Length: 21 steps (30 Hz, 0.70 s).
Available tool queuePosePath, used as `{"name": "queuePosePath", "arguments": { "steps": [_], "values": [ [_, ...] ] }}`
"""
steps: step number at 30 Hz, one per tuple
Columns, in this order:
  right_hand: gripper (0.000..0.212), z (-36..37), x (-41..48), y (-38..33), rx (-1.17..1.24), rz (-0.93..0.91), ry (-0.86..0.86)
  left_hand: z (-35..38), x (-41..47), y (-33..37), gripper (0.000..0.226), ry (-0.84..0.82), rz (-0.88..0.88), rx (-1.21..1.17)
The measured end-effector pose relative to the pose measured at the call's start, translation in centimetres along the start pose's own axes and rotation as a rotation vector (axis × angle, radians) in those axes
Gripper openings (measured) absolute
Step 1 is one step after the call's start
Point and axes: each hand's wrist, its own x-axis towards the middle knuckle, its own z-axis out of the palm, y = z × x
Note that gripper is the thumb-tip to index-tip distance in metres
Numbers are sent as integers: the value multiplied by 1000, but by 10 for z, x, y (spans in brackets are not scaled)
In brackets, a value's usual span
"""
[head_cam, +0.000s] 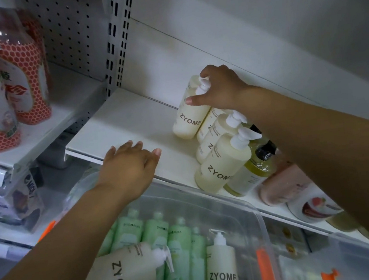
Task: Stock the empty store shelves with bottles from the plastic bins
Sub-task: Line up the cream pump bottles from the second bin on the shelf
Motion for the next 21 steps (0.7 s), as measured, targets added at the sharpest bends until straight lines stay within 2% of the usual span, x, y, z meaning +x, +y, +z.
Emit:
{"name": "queuePosePath", "arguments": {
  "steps": [5, 7, 10, 13, 16, 21],
  "values": [
    [56, -6, -59, -17, 173, -80, 233, 1, -5, -6, 58, 93, -17, -104],
    [51, 0, -93, -22, 290, -114, 254, 2, -10, -6, 62, 112, -28, -120],
    [47, 18, -138, -28, 429, -65, 145, 5, -24, -6, 67, 173, -48, -120],
    [43, 46, -171, -33, 547, -37, 108, 10, -45, -4, 54, 230, -88, -46],
    [41, 79, -195, -39, 655, 16, -47, 13, -70, -9, 61, 240, -111, 69],
    [50, 125, -225, -46, 504, -14, -409, 0, -104, -29, 80, 119, -185, 124]
  ]
}}
